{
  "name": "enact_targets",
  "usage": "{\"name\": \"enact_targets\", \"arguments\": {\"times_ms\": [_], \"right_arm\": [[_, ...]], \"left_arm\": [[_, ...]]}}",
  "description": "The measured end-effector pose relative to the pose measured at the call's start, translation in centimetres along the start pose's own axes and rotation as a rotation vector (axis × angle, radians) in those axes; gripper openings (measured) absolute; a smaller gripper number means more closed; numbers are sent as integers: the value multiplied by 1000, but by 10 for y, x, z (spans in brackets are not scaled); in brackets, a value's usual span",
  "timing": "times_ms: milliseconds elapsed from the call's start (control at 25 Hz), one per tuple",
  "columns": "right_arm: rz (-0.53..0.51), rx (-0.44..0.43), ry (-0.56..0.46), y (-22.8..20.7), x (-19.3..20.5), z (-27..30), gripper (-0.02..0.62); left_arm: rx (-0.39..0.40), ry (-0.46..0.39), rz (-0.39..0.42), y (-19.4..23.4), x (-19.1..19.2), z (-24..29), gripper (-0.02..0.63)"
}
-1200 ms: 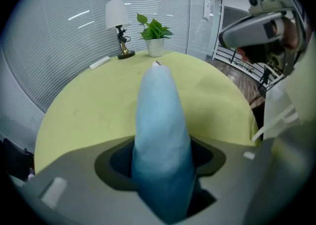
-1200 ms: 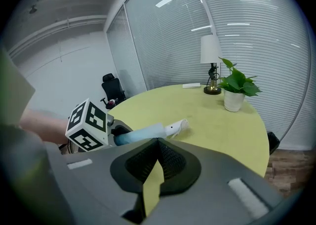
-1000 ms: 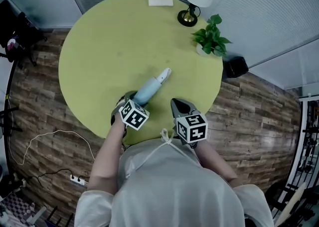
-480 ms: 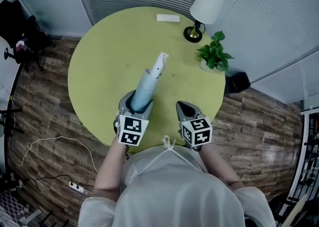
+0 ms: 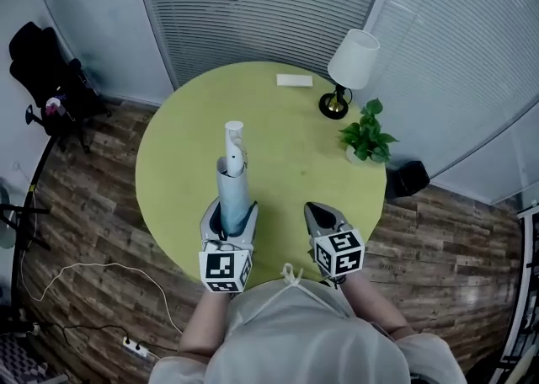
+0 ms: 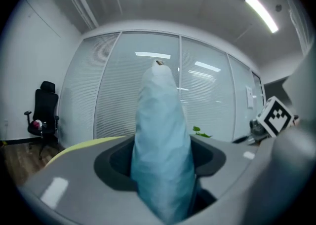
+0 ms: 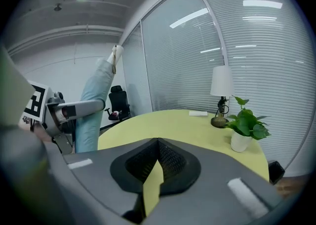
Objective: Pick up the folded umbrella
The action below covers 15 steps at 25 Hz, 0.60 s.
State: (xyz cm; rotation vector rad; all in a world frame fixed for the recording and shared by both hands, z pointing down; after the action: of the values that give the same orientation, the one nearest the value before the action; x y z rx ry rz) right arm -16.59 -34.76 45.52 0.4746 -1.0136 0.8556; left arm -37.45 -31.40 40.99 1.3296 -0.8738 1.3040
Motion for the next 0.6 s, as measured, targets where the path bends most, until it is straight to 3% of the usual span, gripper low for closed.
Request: {"name": "enact_targets", "arguments": {"times_ms": [320,600], "right_arm": [[-7,51,-102,9,-21,-8,-2],[-51,43,-93,19,-22,-4,-2]], "left_arm": [[-57,28,14,13,1,-2,290],[-52,45,23,16,3,-2,290]]}}
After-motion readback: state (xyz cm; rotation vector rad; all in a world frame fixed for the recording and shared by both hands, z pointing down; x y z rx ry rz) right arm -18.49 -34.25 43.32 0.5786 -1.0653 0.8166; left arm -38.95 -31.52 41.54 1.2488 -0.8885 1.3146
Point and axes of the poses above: the fingertips, and each gripper's own axes: z forward along the fingers, y to its left, x out of its underside, the point moved 6 cm from there along -z, backward along the fingers, and after that the axes turned 5 degrees about -z, right-handed, at the moved point
